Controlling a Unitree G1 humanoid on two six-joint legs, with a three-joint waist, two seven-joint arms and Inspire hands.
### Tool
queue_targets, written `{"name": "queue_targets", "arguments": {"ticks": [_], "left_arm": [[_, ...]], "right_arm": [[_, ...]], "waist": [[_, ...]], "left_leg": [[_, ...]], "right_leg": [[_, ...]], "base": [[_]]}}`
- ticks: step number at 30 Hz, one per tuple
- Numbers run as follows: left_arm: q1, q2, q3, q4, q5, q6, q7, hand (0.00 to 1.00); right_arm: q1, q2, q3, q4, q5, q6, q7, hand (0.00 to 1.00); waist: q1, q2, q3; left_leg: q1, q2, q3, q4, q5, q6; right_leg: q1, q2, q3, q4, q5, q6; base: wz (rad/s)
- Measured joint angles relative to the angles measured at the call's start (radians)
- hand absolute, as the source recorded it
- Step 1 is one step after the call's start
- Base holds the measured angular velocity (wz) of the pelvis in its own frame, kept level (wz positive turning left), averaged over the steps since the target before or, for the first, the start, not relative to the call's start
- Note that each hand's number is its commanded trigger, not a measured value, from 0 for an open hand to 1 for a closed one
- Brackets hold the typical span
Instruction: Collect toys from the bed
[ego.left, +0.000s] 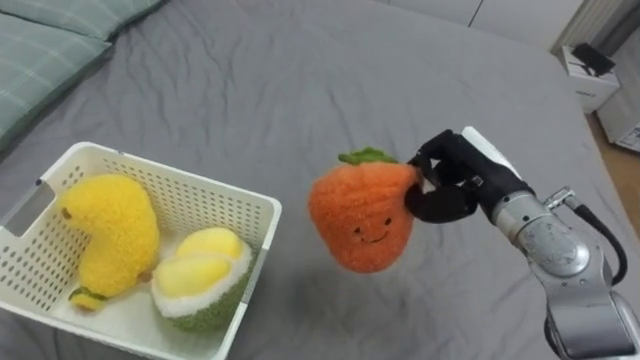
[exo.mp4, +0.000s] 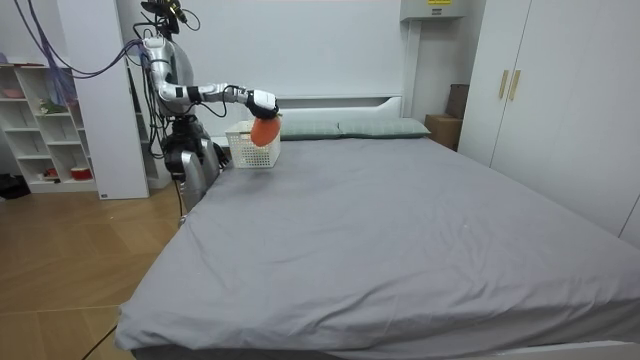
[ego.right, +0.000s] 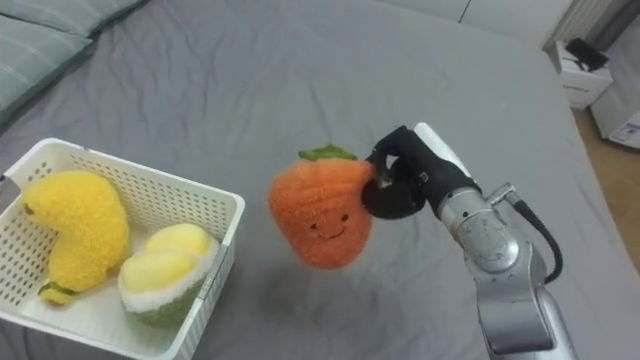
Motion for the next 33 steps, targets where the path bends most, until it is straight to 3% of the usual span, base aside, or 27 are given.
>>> {"name": "queue_targets", "arguments": {"ticks": [6, 8, 14, 20, 25, 27, 33], "left_arm": [[-0.005, -0.001, 0.001, 0.003, 0.021, 0.001, 0.000, 0.00], [-0.005, -0.001, 0.001, 0.002, 0.024, 0.001, 0.000, 0.00], [-0.005, -0.001, 0.002, -0.002, 0.068, 0.003, 0.000, 0.00], [-0.006, 0.001, 0.002, -0.005, 0.087, 0.021, 0.000, 0.00], [-0.010, 0.008, -0.009, -0.006, 0.085, 0.029, -0.002, 0.00], [-0.020, 0.005, -0.010, -0.006, 0.086, 0.029, -0.007, 0.00], [-0.012, 0.004, -0.011, -0.042, 0.086, 0.054, -0.010, 0.00]], "right_arm": [[-0.066, -0.001, 0.006, -0.039, -0.004, 0.000, -0.024, 1.00], [-0.086, -0.001, 0.016, -0.044, -0.005, 0.000, -0.035, 1.00], [-0.111, -0.002, 0.079, -0.104, -0.002, 0.001, -0.039, 1.00], [-0.205, 0.000, 0.157, -0.105, 0.002, 0.007, -0.041, 1.00], [-0.276, 0.000, 0.229, -0.103, 0.007, 0.015, -0.043, 1.00], [-0.277, 0.005, 0.245, -0.084, 0.012, 0.016, -0.043, 1.00], [-0.285, 0.031, 0.288, -0.046, 0.007, 0.027, -0.050, 1.00]], "waist": [[0.030, 0.021, 0.0024], [0.041, 0.023, -0.0001], [0.079, 0.020, -0.0049], [0.109, 0.003, -0.0125], [0.138, -0.019, -0.0041], [0.163, -0.025, -0.0017], [0.215, -0.021, 0.0035]], "left_leg": [[0.005, 0.004, 0.010, 0.000, -0.002, 0.000], [0.005, 0.005, 0.010, 0.000, -0.003, -0.001], [-0.006, 0.006, 0.001, 0.000, -0.003, -0.002], [-0.008, 0.006, -0.016, -0.001, -0.004, -0.003], [-0.017, 0.003, -0.039, 0.009, -0.005, -0.004], [-0.015, -0.003, -0.058, 0.011, -0.004, -0.003], [-0.044, -0.016, -0.112, 0.031, -0.006, 0.000]], "right_leg": [[-0.006, 0.001, -0.003, 0.005, 0.000, -0.001], [-0.005, 0.001, -0.005, 0.004, 0.000, -0.001], [-0.005, 0.004, -0.010, 0.000, 0.000, -0.001], [0.001, 0.004, -0.028, -0.002, 0.000, -0.001], [0.006, 0.002, -0.059, -0.004, 0.000, -0.001], [0.015, -0.003, -0.091, -0.006, 0.000, 0.000], [0.023, -0.014, -0.159, -0.005, -0.001, 0.002]], "base": [[-0.04], [0.00], [0.03], [0.07], [0.14], [0.22], [0.26]]}}
